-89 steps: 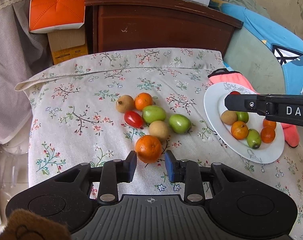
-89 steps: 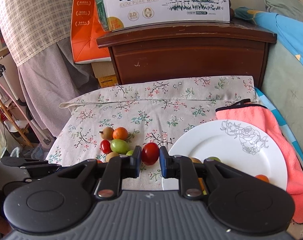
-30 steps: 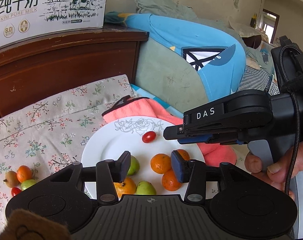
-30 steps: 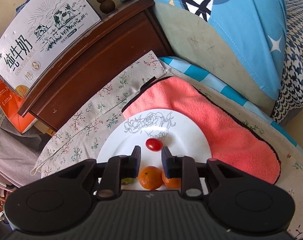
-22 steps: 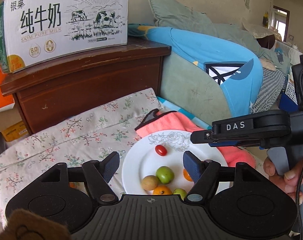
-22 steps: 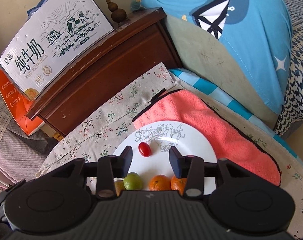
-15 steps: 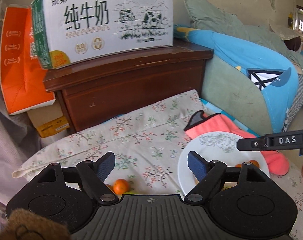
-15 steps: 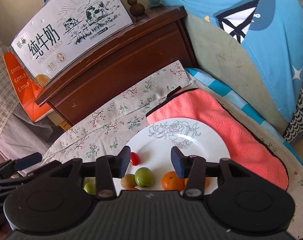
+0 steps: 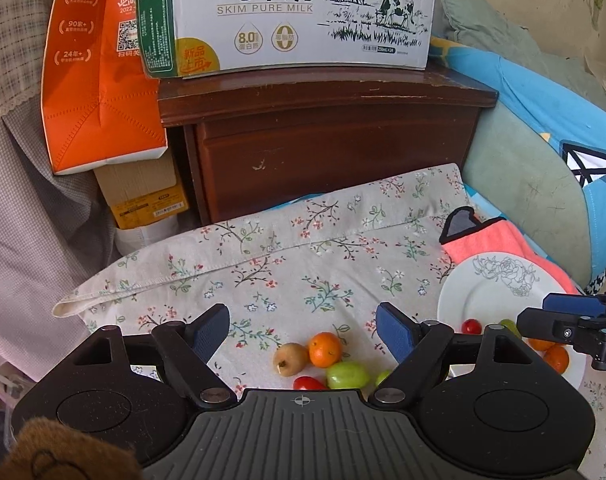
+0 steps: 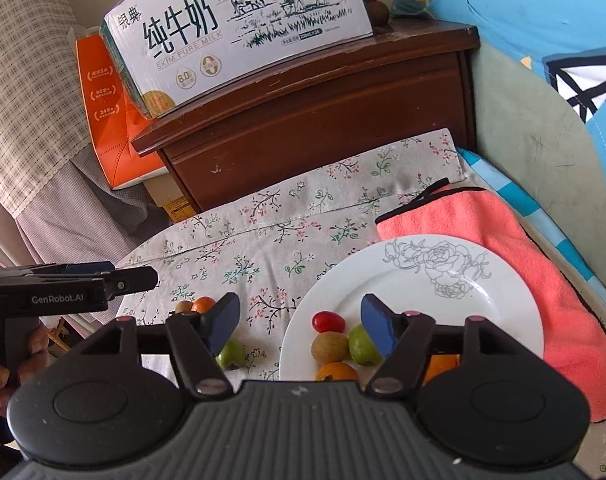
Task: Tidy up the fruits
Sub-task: 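Move both tools back toward the brown pear and a green apple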
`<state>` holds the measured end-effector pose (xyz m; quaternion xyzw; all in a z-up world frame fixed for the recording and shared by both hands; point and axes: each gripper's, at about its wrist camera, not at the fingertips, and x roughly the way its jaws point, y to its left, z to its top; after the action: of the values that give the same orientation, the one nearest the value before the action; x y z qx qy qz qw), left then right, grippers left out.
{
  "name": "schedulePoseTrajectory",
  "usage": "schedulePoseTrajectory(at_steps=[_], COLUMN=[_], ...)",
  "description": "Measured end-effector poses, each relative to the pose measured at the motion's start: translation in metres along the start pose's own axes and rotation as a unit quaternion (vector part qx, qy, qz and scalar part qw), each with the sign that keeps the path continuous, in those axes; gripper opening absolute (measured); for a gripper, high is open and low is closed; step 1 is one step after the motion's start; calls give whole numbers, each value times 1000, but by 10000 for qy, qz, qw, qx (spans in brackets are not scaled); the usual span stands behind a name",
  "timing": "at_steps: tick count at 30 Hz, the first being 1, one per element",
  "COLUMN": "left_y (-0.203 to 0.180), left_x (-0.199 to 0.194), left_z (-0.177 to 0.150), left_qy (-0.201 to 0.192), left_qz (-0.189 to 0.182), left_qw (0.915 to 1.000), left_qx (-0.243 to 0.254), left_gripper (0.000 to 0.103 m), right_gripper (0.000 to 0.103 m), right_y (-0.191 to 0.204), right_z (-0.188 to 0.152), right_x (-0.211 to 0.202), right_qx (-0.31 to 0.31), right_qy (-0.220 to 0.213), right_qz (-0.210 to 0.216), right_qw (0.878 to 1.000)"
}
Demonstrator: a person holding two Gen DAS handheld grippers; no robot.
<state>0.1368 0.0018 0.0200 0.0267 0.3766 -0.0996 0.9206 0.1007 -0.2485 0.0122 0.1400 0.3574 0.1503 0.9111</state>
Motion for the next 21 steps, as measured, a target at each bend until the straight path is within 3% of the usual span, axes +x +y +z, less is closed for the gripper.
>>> schedulePoseTrajectory(at_steps=[4,12,21], left_y=[13,35,44], left_x=[11,28,24], left_z=[0,-10,-16], left_qy=[114,468,587], left_qz=[139,374,251], left_qw=[9998,9980,9975], left_qx=[-91,-196,-286], left_gripper=[82,82,82], right_gripper=[74,74,45], right_y=[13,44,63], right_z=[-3,-12,-27], right_x=[9,32,60], right_qx=[-278,-931,-1352], right_qy=[92,364,677], right_qz=[47,280,368], right_qw=[9996,9946,9878])
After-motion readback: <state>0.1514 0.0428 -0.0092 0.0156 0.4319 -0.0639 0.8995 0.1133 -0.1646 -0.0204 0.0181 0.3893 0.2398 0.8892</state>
